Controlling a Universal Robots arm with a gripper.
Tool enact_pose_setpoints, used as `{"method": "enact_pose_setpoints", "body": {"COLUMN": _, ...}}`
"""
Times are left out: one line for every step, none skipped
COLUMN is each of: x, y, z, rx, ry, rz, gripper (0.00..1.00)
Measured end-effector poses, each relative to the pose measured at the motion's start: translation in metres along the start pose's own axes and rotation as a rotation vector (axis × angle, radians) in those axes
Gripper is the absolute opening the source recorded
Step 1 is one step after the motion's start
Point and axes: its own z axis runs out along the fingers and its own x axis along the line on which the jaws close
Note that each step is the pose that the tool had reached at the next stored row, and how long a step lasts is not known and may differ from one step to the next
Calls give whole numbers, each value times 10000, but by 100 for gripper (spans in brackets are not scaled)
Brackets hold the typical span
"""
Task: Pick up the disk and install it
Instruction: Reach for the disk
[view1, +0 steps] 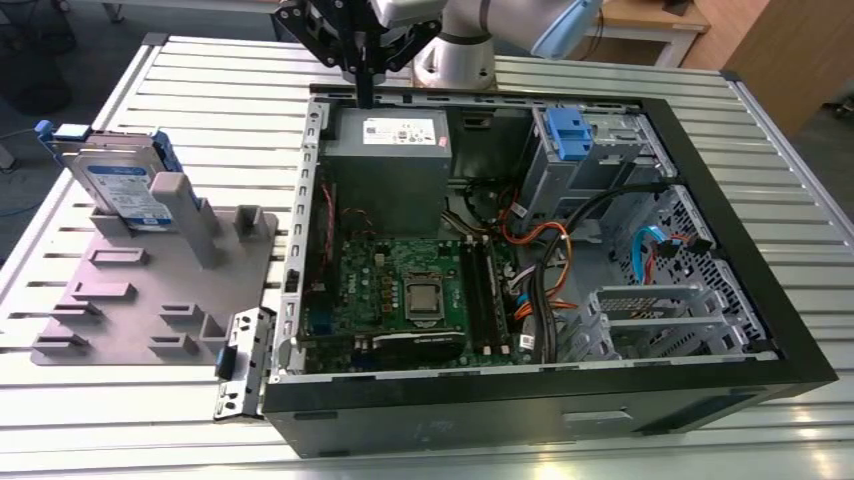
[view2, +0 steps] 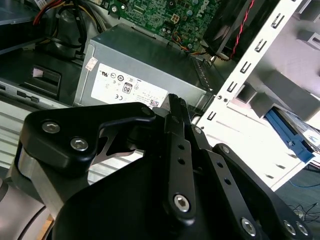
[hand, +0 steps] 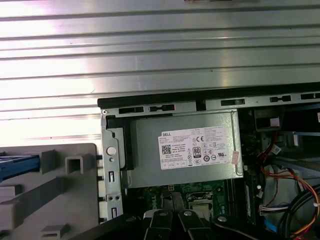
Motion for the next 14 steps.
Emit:
{"method": "enact_pose_setpoints", "body": {"x": 0, "y": 0, "z": 0, "rx": 0, "ry": 0, "rz": 0, "gripper": 11}}
{"method": "enact_pose_setpoints", "body": {"x": 2, "y": 0, "z": 0, "rx": 1, "ry": 0, "rz": 1, "gripper": 11}}
{"method": "enact_pose_setpoints", "body": {"x": 5, "y": 0, "z": 0, "rx": 0, "ry": -1, "rz": 1, "gripper": 11}}
{"method": "enact_pose_setpoints", "body": {"x": 9, "y": -1, "z": 0, "rx": 0, "ry": 0, "rz": 2, "gripper": 11}}
{"method": "enact_pose_setpoints", "body": {"x": 14, "y": -1, "z": 0, "rx": 0, "ry": 0, "rz": 1, "gripper": 11}}
{"method": "enact_pose_setpoints", "body": {"x": 21, "y": -2, "z": -1, "rx": 0, "ry": 0, "rz": 1, "gripper": 11}}
{"method": "enact_pose_setpoints", "body": {"x": 30, "y": -2, "z": -1, "rx": 1, "ry": 0, "rz": 0, "gripper": 11}}
{"method": "enact_pose_setpoints", "body": {"x": 40, "y": -3, "z": -1, "rx": 0, "ry": 0, "rz": 1, "gripper": 11}}
{"method": "enact_pose_setpoints", "body": {"x": 51, "y": -4, "z": -1, "rx": 0, "ry": -1, "rz": 1, "gripper": 11}}
{"method": "enact_pose_setpoints", "body": {"x": 62, "y": -5, "z": -2, "rx": 0, "ry": 0, "rz": 1, "gripper": 11}}
{"method": "enact_pose_setpoints", "body": {"x": 74, "y": -6, "z": -2, "rx": 0, "ry": 0, "rz": 1, "gripper": 11}}
{"method": "enact_pose_setpoints", "body": {"x": 86, "y": -6, "z": -2, "rx": 0, "ry": -1, "rz": 0, "gripper": 11}}
{"method": "enact_pose_setpoints", "body": {"x": 97, "y": -7, "z": -3, "rx": 0, "ry": 0, "rz": 0, "gripper": 11}}
{"method": "enact_pose_setpoints", "body": {"x": 107, "y": -8, "z": -3, "rx": 0, "ry": 0, "rz": 0, "gripper": 11}}
